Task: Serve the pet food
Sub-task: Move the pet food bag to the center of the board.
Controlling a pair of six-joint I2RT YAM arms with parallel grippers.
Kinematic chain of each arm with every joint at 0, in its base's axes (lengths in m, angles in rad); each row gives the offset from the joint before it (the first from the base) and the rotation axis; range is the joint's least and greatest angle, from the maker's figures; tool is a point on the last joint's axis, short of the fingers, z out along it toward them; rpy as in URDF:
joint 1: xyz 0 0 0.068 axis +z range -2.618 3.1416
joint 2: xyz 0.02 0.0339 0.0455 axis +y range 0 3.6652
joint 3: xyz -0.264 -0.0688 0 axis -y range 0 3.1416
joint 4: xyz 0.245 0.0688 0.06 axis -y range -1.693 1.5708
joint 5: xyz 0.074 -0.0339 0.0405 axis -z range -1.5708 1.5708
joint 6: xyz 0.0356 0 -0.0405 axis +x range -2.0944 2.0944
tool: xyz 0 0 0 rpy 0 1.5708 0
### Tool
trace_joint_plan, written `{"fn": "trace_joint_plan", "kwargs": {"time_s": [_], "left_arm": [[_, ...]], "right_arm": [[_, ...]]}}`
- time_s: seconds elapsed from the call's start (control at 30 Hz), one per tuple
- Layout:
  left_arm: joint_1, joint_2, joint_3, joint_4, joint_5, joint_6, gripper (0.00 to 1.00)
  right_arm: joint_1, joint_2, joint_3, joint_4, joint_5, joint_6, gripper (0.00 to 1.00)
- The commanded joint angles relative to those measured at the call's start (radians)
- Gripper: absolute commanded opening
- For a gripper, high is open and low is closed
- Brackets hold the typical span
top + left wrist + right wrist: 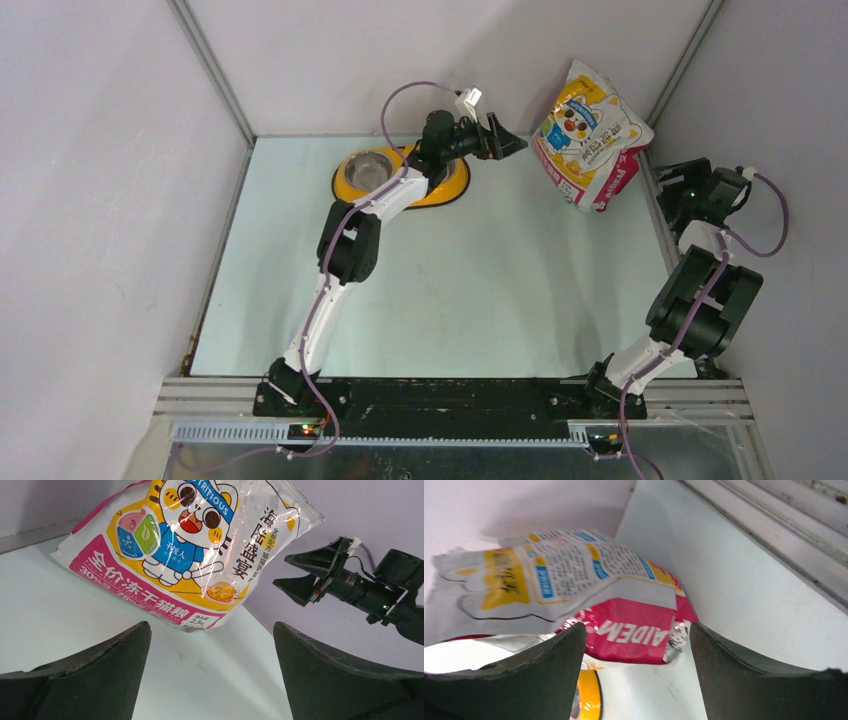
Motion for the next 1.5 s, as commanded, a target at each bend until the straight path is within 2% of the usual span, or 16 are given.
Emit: {"fn": "trace_joint_plan", "kwargs": {"time_s": [0.0,0.17,0.3,0.47,0.63,0.83,0.97,1.17,1.47], "left_arm": [[-0.009,0.035,0.048,0.098,-0.015,-0.032,0.99],[-0.017,0.065,0.066,0.148,-0.013,-0.069,1.0],[-0.021,0.089,0.076,0.211,0.014,-0.105,1.0],[-0.031,0.112,0.098,0.241,0.026,-0.123,1.0],[-0.049,0.146,0.139,0.233,0.011,-0.129,1.0],[-0.067,0.183,0.183,0.21,-0.013,-0.119,1.0],[-0.073,0.202,0.187,0.211,-0.023,-0.125,1.0],[-0.087,0.223,0.192,0.218,-0.036,-0.144,1.0],[-0.096,0.233,0.192,0.199,-0.059,-0.154,0.99]], "right_arm": [[0.0,-0.024,-0.004,0.155,0.082,0.056,0.78],[0.032,0.083,0.068,0.184,0.13,0.055,0.76],[0.052,0.211,0.179,0.191,0.088,0.072,0.75],[0.056,0.433,0.445,0.106,-0.088,0.073,0.67],[0.094,0.582,0.749,-0.068,-0.203,0.024,0.62],[0.162,0.679,0.923,-0.194,-0.193,-0.04,0.62],[0.186,0.746,1.005,-0.227,-0.235,-0.008,0.62],[0.221,0.773,1.013,-0.227,-0.308,0.006,0.63],[0.283,0.738,0.874,-0.183,-0.436,-0.01,0.62]]}}
